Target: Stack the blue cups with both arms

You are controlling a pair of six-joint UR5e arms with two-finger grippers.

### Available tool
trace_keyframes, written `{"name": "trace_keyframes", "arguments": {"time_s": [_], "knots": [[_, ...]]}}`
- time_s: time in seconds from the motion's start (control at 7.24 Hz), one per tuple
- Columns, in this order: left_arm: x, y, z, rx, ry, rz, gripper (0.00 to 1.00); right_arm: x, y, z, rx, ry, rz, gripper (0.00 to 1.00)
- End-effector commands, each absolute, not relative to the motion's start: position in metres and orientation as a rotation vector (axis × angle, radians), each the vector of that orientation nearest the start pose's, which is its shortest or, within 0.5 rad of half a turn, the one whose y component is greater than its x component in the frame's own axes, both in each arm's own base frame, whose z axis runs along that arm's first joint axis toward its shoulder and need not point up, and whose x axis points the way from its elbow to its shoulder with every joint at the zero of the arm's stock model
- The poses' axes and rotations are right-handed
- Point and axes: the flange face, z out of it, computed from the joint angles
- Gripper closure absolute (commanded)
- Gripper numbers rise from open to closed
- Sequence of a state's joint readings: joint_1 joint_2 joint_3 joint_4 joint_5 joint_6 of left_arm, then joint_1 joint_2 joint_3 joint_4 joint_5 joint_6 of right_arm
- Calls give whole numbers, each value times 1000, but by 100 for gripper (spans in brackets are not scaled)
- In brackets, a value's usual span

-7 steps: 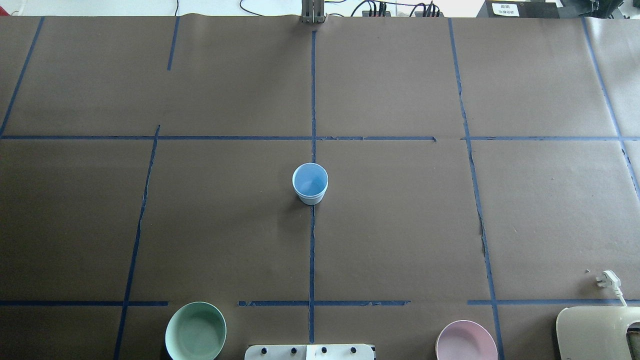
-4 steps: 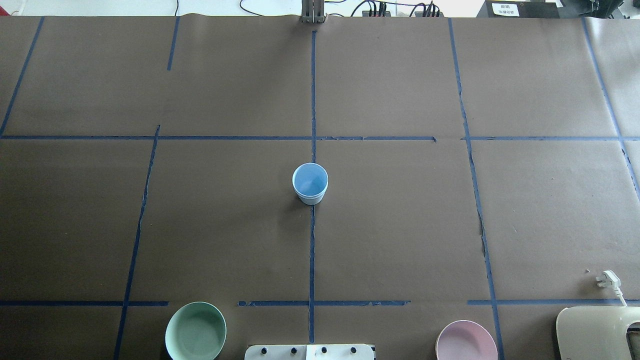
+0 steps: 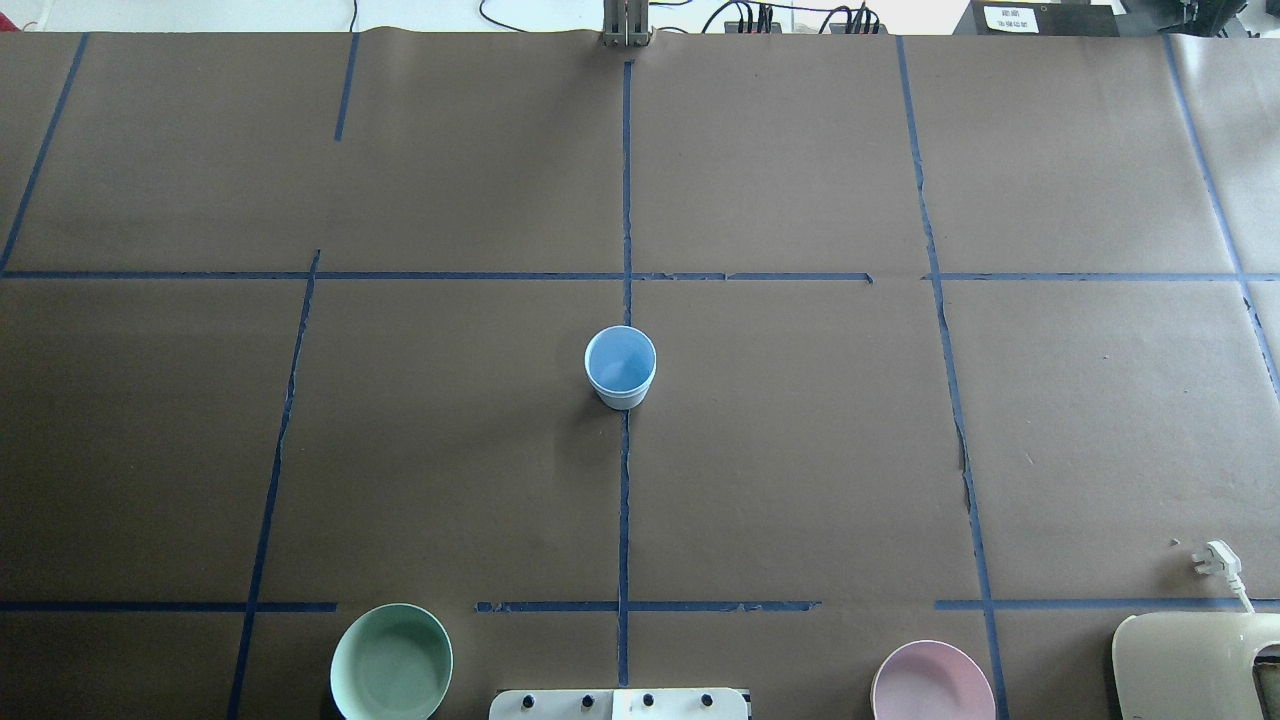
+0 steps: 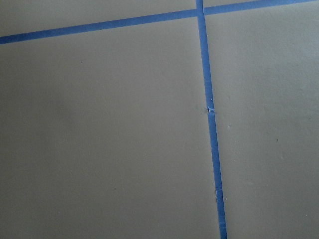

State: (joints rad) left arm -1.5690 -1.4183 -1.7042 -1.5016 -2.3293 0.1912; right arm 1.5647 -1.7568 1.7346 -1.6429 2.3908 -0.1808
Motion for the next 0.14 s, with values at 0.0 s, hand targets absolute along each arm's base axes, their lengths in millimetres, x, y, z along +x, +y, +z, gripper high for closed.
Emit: {"name": "trace_keyframes", "arguments": {"time_s": [0.0], "knots": [[-64, -421, 671, -12, 766, 150, 0, 57, -407, 665, -13, -836, -139, 0]]}}
